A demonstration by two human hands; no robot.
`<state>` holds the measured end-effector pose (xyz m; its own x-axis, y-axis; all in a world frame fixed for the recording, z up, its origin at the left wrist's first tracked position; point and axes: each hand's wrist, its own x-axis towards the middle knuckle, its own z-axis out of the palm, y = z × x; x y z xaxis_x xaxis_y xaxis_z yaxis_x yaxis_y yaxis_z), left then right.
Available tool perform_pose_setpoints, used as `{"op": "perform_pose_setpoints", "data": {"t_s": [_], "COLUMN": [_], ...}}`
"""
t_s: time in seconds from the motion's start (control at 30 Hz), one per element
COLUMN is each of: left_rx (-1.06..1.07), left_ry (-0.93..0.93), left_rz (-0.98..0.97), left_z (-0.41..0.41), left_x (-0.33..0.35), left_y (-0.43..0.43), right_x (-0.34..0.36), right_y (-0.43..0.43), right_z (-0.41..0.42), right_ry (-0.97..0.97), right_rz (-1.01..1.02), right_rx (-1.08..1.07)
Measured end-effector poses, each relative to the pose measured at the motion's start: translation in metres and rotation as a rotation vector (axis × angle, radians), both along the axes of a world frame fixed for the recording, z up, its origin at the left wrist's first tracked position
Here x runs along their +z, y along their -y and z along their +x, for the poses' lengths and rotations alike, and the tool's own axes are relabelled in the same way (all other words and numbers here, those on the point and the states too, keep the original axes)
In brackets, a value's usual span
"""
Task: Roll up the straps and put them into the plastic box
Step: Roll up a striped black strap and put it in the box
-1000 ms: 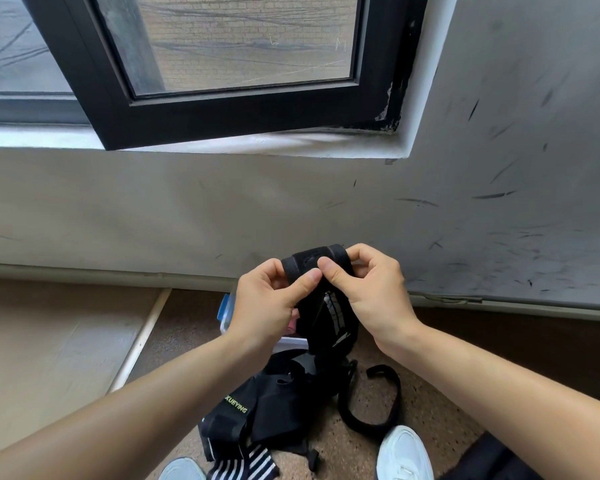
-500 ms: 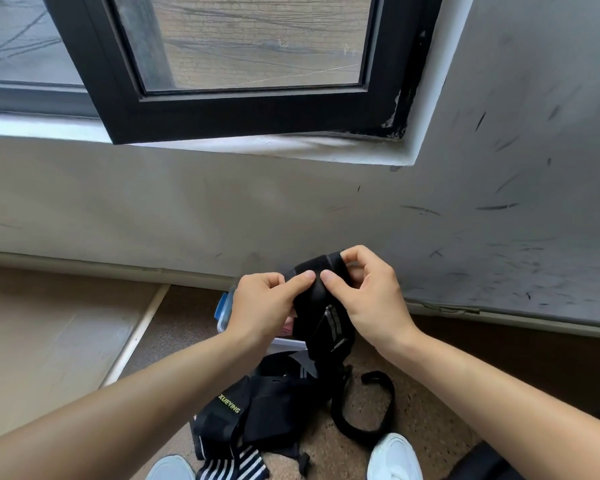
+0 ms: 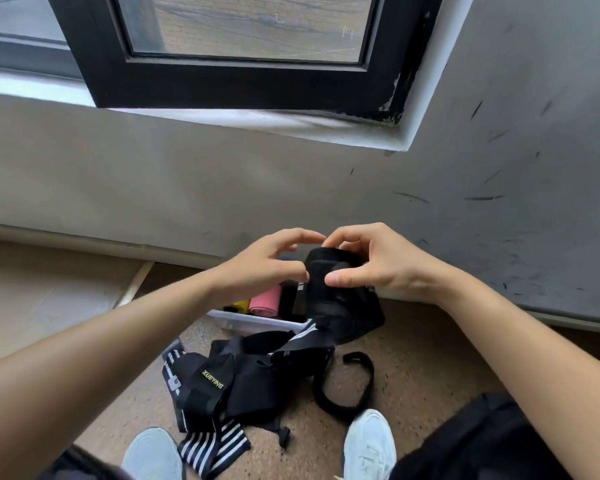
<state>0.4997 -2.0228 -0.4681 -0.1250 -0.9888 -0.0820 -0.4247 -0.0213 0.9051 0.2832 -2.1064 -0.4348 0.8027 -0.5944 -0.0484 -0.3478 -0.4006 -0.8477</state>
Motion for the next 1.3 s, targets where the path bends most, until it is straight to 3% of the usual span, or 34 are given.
{"op": "perform_pose_setpoints", "data": {"t_s": [0.17,0.3,0.53,0.6,0.73,0.97,1.1,1.2,1.3], "left_rx": [-0.044,-0.059,-0.056,-0.049,0.026,0.200,0.240,0.242,0.374], "left_ry": [0.098,0.130,0.278,0.227,-0.135,-0.128,-0.240,-0.284,-0.347], "left_rz": [0.005,0.059,-0.034,-0.032,-0.029,0.057,0.105,0.113,0.114], "left_z": [0.005,0.026,0.042,0.040,0.035,0.041,0.036,0.021,0.004], "left_x": [-0.010,-0.015,-0.010,-0.005,0.006,0.008,0.019,0.025,0.024], "left_y": [-0.001,-0.005,-0.001,0.000,-0.002,-0.005,-0.009,-0.011,-0.009], "right_x": [0.005,0.009,0.001,-0.004,-0.011,-0.017,-0.024,-0.015,0.001], "right_y": [0.008,0.028,0.058,0.063,0.071,0.065,0.057,0.032,-0.011], "right_z": [-0.013,-0.026,-0.046,-0.048,-0.052,-0.046,-0.042,-0.025,-0.001], "right_ry": [-0.105,-0.159,-0.209,-0.219,-0.227,-0.300,-0.379,-0.230,-0.019], "right_rz": [-0.069,-0.166,-0.164,-0.155,-0.143,-0.180,-0.184,-0.145,-0.066], "right_rx": [0.014,-0.117,-0.279,-0.313,-0.382,-0.351,-0.292,-0.230,-0.149]}}
